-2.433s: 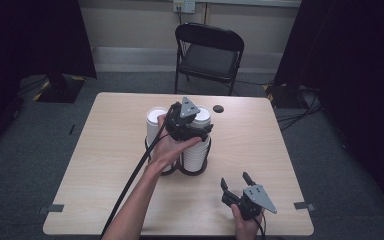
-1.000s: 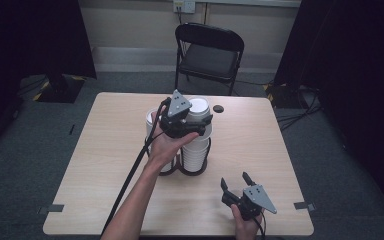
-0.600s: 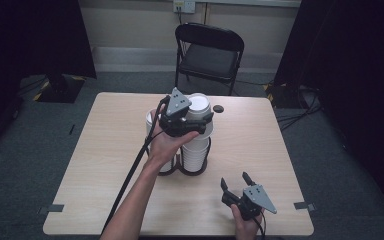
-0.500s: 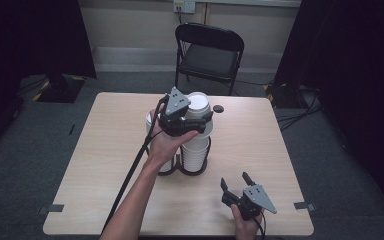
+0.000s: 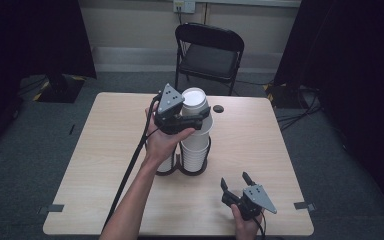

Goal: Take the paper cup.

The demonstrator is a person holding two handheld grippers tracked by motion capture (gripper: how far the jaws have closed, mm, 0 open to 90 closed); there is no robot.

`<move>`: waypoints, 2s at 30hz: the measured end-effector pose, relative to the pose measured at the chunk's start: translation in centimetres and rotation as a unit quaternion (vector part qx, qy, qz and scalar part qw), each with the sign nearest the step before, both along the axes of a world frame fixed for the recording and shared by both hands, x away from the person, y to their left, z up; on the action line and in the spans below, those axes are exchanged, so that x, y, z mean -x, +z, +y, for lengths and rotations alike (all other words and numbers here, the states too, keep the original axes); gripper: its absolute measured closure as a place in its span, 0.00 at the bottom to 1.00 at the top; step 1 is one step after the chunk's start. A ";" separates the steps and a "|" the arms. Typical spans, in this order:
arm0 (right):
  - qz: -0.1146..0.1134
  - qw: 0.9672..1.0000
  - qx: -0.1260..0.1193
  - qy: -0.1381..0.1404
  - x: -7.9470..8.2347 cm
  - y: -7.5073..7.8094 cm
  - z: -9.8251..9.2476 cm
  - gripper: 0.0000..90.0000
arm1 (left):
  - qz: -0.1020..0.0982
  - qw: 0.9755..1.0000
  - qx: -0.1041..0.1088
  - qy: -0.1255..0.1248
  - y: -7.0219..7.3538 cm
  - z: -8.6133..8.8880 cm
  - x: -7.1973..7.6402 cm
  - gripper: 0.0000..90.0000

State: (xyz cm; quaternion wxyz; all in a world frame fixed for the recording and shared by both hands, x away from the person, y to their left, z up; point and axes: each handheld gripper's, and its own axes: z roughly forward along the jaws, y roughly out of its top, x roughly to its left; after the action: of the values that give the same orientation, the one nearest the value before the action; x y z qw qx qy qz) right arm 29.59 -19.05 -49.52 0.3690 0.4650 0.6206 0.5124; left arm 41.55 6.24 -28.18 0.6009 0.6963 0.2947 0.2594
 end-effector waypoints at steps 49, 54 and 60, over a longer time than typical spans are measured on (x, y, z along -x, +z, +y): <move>0.000 1.000 0.003 -0.001 0.0 0.0 0.1 0.22 | -0.049 0.998 0.044 -0.014 2.7 3.5 5.5 0.24; 0.001 1.000 0.003 -0.001 0.0 0.0 0.1 0.22 | -0.049 0.998 0.047 -0.014 2.3 3.9 6.2 0.24; 0.000 1.000 0.004 -0.002 0.0 0.0 0.1 0.22 | -0.041 0.998 0.044 -0.018 0.9 4.0 6.9 0.24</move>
State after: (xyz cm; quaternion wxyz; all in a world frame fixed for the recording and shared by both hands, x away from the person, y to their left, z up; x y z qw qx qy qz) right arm 29.62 -18.97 -49.52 0.3718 0.4653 0.6216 0.5089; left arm 34.64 10.23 -27.33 0.6473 0.6629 0.2687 0.2635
